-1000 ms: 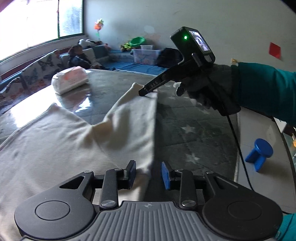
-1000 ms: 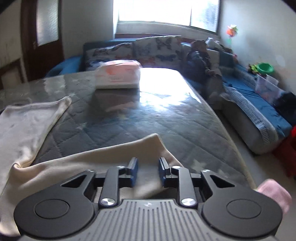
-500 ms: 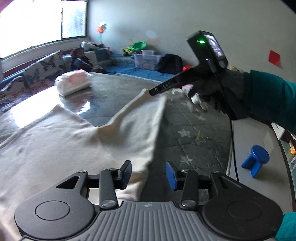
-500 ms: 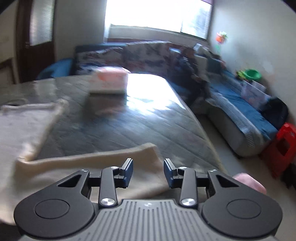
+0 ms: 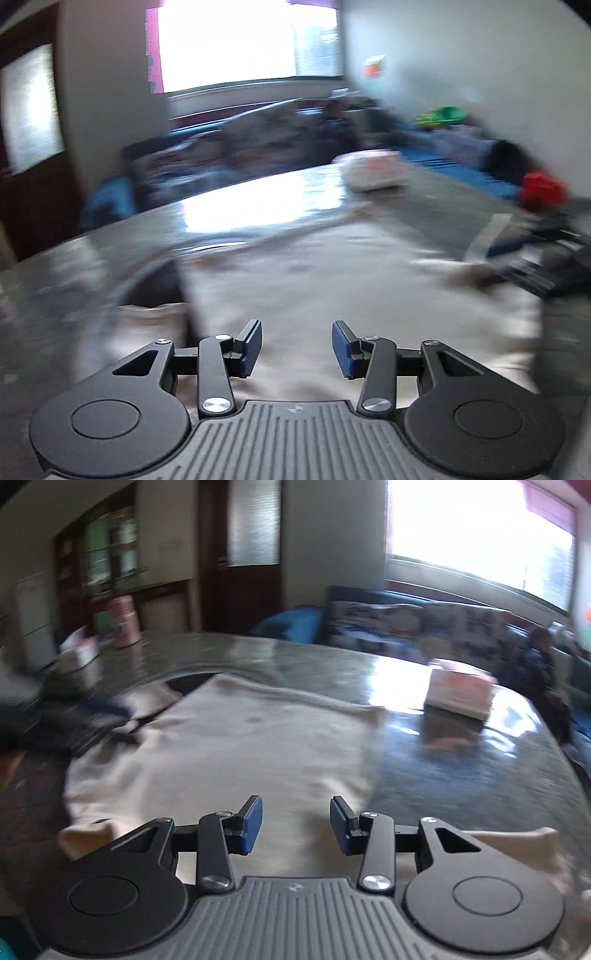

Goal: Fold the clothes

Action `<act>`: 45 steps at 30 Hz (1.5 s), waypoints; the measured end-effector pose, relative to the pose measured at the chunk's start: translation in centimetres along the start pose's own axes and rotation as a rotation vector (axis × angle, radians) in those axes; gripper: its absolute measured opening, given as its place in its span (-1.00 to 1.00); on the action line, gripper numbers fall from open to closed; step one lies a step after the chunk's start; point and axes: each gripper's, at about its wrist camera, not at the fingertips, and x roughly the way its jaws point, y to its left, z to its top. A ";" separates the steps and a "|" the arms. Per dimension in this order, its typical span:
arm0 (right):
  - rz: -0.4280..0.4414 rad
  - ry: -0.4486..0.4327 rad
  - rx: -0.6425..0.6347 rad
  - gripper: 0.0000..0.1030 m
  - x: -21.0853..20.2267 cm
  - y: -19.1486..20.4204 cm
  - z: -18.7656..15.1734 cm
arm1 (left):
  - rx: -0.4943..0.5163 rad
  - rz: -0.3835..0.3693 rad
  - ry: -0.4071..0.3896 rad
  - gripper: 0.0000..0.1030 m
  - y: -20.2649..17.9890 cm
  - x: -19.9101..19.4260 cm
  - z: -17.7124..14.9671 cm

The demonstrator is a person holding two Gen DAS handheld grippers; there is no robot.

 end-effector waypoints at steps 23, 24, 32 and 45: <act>0.087 0.080 -0.025 -0.19 2.9 3.7 -0.4 | -0.193 0.236 0.085 -0.81 9.3 8.1 0.3; 0.085 0.078 -0.024 -0.19 2.8 3.7 -0.3 | -0.217 0.250 0.078 -0.81 10.0 7.5 0.1; 0.072 0.076 -0.037 -0.19 2.3 4.0 -0.4 | -0.379 0.351 -0.024 -0.82 14.5 -0.4 -3.0; 0.090 0.068 -0.128 -0.19 1.4 6.5 0.5 | -0.487 0.445 -0.036 -0.82 17.7 -6.1 -7.9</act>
